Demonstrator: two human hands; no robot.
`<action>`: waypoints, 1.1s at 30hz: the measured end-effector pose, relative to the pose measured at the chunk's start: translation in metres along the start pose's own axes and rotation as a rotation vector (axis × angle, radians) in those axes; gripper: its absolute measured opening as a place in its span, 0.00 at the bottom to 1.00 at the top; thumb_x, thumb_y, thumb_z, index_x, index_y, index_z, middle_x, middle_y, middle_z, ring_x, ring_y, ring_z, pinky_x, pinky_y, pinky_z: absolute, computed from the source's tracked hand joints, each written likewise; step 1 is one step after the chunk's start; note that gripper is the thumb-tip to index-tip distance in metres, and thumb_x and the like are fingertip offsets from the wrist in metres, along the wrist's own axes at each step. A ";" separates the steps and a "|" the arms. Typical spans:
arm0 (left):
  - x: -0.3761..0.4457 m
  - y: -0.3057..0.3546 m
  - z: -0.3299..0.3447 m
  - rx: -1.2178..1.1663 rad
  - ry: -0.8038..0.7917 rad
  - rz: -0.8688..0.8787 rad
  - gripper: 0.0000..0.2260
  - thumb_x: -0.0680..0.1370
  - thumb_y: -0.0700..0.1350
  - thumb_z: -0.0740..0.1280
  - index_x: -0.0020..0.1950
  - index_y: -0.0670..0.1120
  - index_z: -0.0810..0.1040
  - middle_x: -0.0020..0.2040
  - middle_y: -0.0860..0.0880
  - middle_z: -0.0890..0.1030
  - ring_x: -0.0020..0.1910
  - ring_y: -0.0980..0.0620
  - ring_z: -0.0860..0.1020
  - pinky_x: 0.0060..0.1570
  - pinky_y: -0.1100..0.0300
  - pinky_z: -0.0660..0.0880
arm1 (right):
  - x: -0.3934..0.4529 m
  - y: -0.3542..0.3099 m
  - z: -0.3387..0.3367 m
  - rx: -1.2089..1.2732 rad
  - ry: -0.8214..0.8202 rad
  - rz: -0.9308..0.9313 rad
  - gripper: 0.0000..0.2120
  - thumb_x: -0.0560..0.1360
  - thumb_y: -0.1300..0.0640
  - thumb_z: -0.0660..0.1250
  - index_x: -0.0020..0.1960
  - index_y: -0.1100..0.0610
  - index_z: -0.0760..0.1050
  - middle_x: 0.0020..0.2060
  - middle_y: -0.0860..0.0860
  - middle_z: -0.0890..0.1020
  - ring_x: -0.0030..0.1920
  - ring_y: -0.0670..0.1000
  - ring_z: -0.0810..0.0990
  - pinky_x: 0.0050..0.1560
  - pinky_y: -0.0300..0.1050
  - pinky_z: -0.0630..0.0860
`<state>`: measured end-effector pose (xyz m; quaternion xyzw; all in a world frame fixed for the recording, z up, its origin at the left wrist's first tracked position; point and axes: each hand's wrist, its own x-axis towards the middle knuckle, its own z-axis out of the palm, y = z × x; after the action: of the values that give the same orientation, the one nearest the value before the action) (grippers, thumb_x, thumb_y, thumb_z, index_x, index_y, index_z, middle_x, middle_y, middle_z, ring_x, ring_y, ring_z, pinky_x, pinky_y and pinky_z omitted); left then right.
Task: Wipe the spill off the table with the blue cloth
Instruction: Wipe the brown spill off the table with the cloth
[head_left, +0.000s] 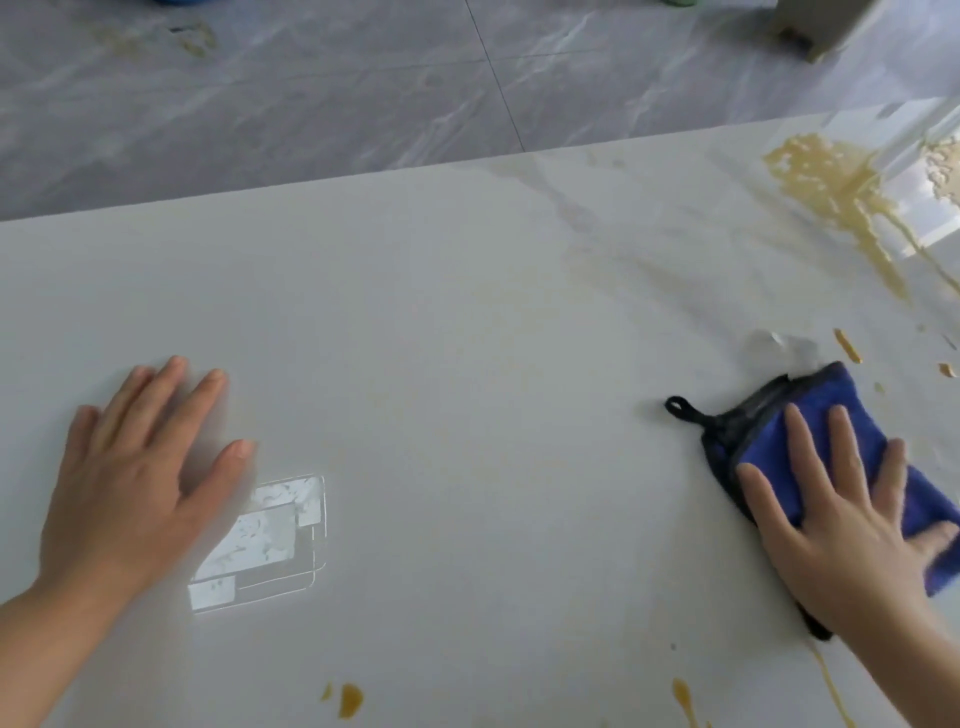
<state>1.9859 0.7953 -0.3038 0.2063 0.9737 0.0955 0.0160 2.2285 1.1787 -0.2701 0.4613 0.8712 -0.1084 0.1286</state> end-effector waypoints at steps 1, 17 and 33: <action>0.000 0.000 0.000 0.001 0.000 0.000 0.30 0.72 0.62 0.51 0.70 0.49 0.68 0.73 0.42 0.65 0.73 0.40 0.61 0.67 0.40 0.57 | -0.016 -0.001 0.006 -0.009 -0.017 -0.023 0.34 0.67 0.24 0.39 0.71 0.31 0.37 0.74 0.37 0.36 0.75 0.51 0.33 0.69 0.74 0.44; -0.001 0.001 -0.001 -0.002 0.013 0.015 0.30 0.73 0.63 0.51 0.70 0.50 0.67 0.74 0.43 0.65 0.73 0.42 0.60 0.68 0.40 0.56 | 0.036 0.013 -0.002 -0.023 0.069 -0.086 0.36 0.64 0.23 0.35 0.71 0.32 0.41 0.77 0.40 0.44 0.76 0.51 0.39 0.68 0.76 0.46; -0.004 0.010 -0.011 -0.012 -0.035 -0.025 0.34 0.70 0.65 0.47 0.73 0.51 0.64 0.76 0.45 0.61 0.76 0.46 0.55 0.73 0.44 0.50 | -0.094 -0.150 0.044 -0.136 0.035 -0.676 0.34 0.70 0.29 0.46 0.73 0.42 0.58 0.76 0.49 0.58 0.75 0.67 0.50 0.60 0.83 0.49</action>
<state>1.9934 0.8008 -0.2913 0.1956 0.9752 0.0975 0.0355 2.1599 1.0093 -0.2703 0.1385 0.9821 -0.0786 0.1007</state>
